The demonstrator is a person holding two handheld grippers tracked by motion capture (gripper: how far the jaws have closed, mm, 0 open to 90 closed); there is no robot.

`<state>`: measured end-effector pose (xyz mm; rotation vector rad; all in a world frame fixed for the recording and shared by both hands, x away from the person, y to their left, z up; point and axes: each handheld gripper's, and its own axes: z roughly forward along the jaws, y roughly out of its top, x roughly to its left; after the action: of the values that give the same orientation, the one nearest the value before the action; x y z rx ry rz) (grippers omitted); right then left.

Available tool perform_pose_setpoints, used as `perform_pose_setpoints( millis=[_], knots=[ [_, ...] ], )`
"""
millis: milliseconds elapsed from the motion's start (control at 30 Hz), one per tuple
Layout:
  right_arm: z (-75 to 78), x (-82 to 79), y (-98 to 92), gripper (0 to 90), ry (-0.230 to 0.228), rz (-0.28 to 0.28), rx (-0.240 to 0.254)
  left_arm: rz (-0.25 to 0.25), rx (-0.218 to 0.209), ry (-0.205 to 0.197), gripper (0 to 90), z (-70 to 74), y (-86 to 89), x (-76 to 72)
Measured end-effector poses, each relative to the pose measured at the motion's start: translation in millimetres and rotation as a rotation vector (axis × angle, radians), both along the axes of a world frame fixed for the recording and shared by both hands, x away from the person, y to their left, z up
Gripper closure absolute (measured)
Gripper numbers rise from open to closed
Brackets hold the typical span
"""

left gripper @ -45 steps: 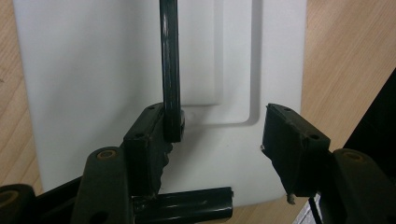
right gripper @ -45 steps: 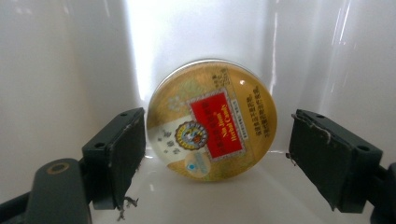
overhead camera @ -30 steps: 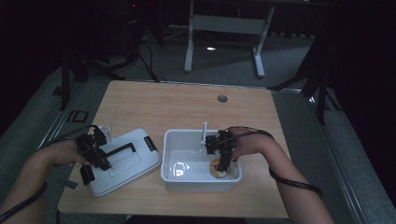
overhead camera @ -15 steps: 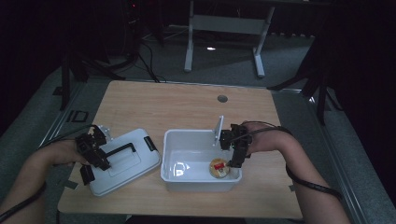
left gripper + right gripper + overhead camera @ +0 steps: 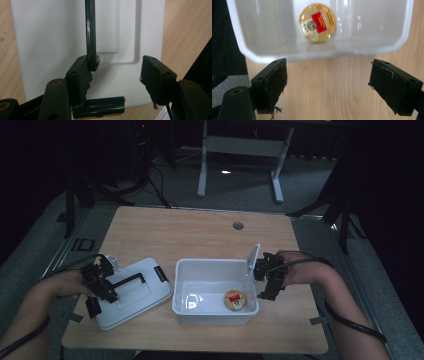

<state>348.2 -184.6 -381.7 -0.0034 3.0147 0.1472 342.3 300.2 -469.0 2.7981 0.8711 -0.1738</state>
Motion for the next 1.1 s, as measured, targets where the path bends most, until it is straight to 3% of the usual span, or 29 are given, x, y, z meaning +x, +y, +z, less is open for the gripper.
perform_pose_setpoints(
  millis=[333, 567, 700, 900, 1100],
  knots=[
    [-17.8, -2.8, -36.0, 14.4, 0.033, -0.057, 0.018, 0.002, -0.004, -0.013, 40.2, -1.3, -0.2, 0.1],
    [-33.7, -5.3, -55.3, 14.5, 0.064, -0.093, 0.035, -0.010, 0.021, -0.013, 41.6, -9.0, -1.6, 2.4],
    [-45.5, -6.9, -64.1, 14.5, 0.075, -0.107, 0.034, -0.010, 0.042, -0.017, 47.1, -11.8, -2.8, 4.4],
    [-68.1, -9.2, -74.0, 14.6, 0.104, -0.130, 0.022, -0.009, 0.119, -0.014, 60.2, -17.1, -6.0, 8.4],
    [-84.6, -10.7, -82.4, 14.9, 0.130, -0.155, 0.036, -0.017, 0.139, -0.009, 65.8, -21.8, -10.6, 10.9]
  ],
)
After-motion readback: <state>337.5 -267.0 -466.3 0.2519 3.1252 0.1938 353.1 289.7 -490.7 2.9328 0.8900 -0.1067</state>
